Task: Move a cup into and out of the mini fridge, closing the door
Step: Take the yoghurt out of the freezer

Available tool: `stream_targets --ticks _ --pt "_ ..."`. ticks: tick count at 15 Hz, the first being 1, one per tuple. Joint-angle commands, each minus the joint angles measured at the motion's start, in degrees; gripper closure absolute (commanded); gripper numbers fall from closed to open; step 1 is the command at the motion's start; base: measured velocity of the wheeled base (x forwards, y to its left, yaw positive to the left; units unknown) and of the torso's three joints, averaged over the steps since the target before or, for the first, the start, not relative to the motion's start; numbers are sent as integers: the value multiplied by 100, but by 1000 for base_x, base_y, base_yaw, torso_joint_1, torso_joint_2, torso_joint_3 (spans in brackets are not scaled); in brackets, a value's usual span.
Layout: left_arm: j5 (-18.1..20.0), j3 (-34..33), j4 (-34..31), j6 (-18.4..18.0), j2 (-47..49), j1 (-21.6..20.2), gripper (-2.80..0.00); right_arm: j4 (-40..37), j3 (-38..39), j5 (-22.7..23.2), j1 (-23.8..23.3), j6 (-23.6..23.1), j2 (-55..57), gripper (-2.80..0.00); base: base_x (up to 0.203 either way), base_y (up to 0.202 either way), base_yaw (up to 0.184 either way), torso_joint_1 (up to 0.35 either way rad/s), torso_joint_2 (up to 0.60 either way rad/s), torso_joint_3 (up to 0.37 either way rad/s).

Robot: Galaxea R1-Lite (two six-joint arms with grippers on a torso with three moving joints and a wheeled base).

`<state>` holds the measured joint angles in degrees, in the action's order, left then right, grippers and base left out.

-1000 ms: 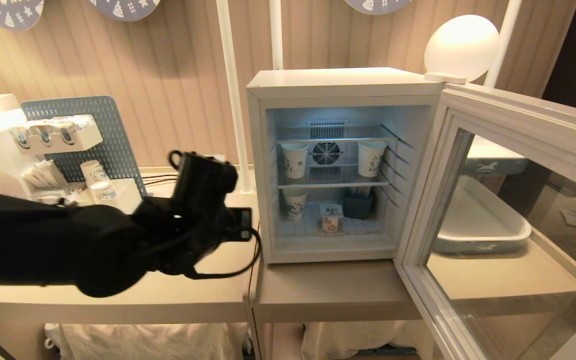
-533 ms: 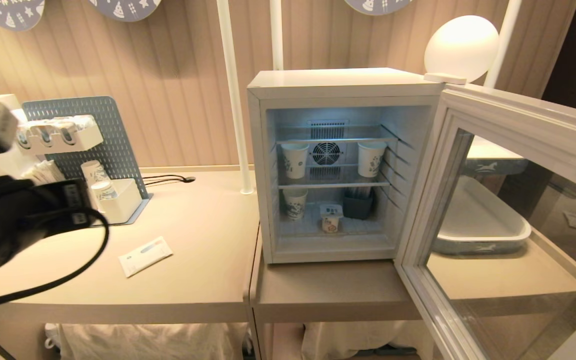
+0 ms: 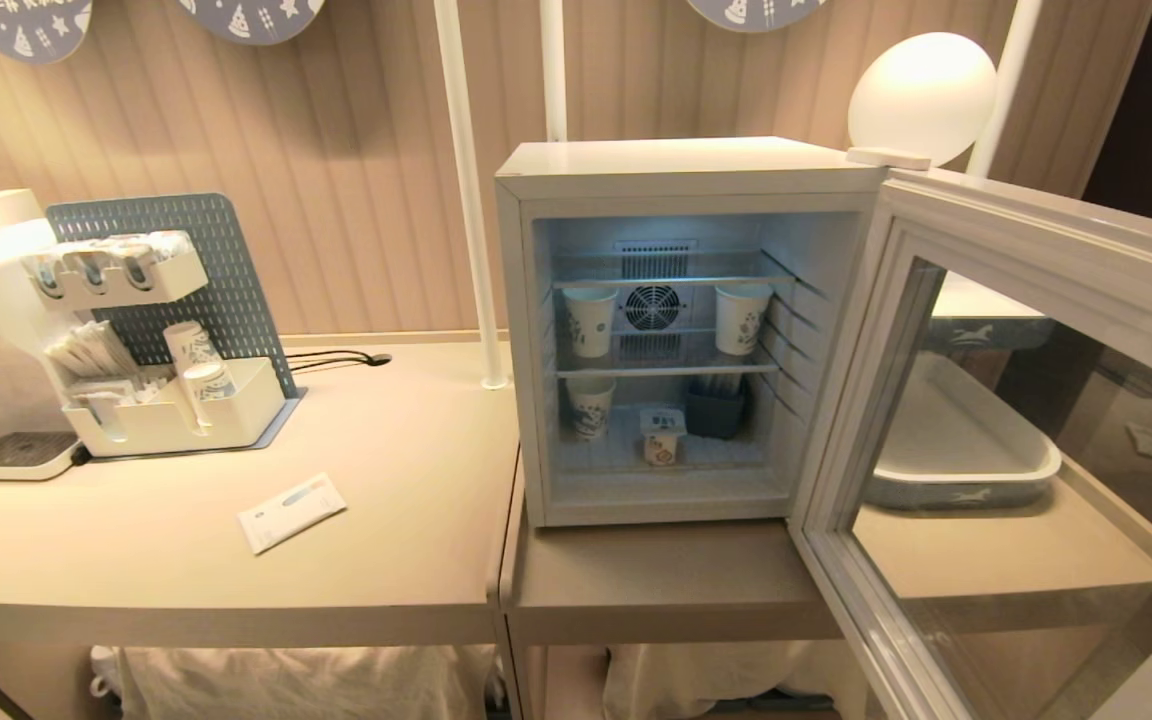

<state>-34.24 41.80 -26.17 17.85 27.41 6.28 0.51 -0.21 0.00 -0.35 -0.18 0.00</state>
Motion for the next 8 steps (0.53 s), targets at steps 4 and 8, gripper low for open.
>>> stream_targets --ticks 4,8 --pt "1693 -776 -380 -491 -2714 -468 0 2 -6 -9 0 -8 0 0 0 0 0 0 0 0" --pt "2519 -3471 1919 -1308 -2774 -577 0 2 -6 -9 -5 18 0 0 0 0 0 0 0 0"
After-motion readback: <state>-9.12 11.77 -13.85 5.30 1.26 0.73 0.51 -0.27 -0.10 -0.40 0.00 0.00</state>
